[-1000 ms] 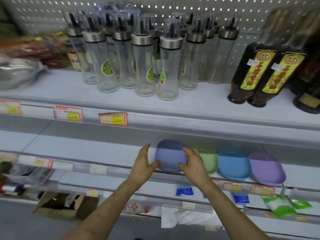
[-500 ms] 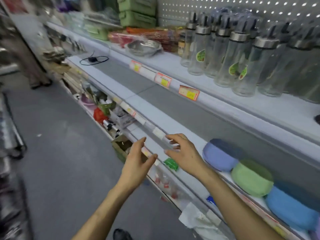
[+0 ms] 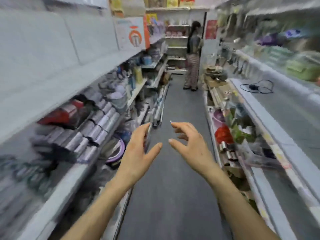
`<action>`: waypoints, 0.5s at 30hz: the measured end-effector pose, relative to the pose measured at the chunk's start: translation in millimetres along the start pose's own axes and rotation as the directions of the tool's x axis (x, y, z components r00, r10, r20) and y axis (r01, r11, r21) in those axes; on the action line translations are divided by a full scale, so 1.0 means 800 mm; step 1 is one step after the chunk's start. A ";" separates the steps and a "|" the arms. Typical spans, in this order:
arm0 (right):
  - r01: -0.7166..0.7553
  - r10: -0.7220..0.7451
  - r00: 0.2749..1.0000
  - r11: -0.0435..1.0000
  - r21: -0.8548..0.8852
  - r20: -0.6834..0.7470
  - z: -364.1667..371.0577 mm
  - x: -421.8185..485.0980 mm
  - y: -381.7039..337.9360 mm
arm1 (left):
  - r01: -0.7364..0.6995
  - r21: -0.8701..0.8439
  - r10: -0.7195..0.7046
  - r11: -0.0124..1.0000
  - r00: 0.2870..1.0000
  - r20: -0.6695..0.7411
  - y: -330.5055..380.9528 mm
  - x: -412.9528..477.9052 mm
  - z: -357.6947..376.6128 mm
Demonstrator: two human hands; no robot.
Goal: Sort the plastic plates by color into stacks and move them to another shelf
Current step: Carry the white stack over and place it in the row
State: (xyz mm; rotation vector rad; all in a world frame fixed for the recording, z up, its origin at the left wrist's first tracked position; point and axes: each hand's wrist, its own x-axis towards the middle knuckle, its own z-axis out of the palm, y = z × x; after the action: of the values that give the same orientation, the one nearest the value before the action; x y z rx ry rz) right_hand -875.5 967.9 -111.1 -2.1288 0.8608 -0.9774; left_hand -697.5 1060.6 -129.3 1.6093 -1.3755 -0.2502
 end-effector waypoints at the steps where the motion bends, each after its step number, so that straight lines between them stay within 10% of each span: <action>1: 0.041 -0.041 0.999 0.999 0.031 0.020 0.025 0.020 -0.021 | 0.003 0.026 -0.002 1.000 0.999 -0.054 -0.008 0.004 -0.034; 15: 0.412 -0.621 0.737 0.726 0.551 0.267 0.321 0.121 -0.299 | 0.340 0.283 -0.041 0.897 0.701 -0.712 -0.035 -0.118 -0.386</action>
State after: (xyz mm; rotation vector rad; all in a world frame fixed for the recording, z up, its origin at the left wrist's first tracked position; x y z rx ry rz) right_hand -548.4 1103.4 -26.7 -2.0624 -0.2349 -0.7997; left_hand -501.0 1298.7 -31.8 1.9089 -0.6740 0.5208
